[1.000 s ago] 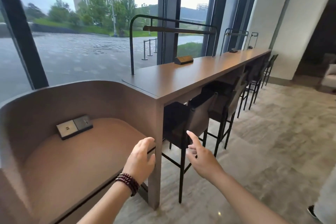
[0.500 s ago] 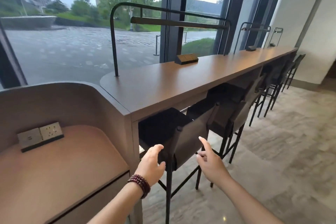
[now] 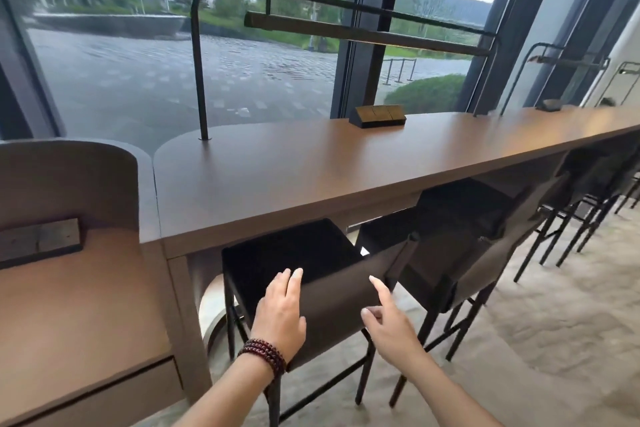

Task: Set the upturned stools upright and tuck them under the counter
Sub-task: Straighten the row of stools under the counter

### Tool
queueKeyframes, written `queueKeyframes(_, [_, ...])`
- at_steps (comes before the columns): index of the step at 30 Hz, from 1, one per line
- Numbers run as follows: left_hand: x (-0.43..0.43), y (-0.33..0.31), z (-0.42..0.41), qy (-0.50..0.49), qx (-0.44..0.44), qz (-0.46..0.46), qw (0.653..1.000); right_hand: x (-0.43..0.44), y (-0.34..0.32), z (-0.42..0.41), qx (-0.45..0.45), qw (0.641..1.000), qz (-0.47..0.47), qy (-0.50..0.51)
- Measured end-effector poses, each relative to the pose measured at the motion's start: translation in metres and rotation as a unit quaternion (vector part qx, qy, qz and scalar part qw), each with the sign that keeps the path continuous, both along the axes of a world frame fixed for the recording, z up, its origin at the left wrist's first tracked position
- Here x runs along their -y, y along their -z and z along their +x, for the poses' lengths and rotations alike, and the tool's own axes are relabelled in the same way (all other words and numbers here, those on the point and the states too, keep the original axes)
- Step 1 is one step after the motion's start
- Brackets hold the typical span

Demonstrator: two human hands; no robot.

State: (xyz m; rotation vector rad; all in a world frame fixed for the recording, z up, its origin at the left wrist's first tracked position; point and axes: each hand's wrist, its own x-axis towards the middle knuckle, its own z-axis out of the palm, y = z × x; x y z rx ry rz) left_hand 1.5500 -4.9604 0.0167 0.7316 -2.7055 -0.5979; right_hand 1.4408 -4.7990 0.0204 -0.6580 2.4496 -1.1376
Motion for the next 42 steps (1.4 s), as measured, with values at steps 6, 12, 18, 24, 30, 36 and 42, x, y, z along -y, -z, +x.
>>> queueKeyframes(6, [0.018,0.014,-0.049,-0.015,0.176,-0.097,0.979,0.042,0.021,-0.08,0.14,0.982,-0.087,0.09])
queueKeyframes(12, [0.022,0.013,-0.073,-0.04,0.271,-0.143,0.951,0.063,0.03,-0.14,0.269,0.937,-0.12,0.188])
queueKeyframes(18, [0.018,0.016,-0.072,-0.055,0.22,-0.161,0.96,0.064,0.047,-0.191,0.348,0.898,-0.137,0.232])
queueKeyframes(24, [0.022,0.024,-0.067,-0.057,0.171,-0.205,0.962,0.076,0.05,-0.204,0.352,0.898,-0.188,0.185])
queueKeyframes(30, [0.036,0.021,-0.066,-0.063,0.153,-0.213,0.963,0.08,0.046,-0.199,0.37,0.886,-0.223,0.171])
queueKeyframes(36, [0.05,0.022,-0.053,-0.082,0.197,-0.194,0.958,0.085,0.042,-0.174,0.384,0.883,-0.22,0.156])
queueKeyframes(42, [0.045,0.004,-0.056,-0.119,0.26,-0.152,0.946,0.087,0.041,-0.175,0.354,0.904,-0.191,0.145])
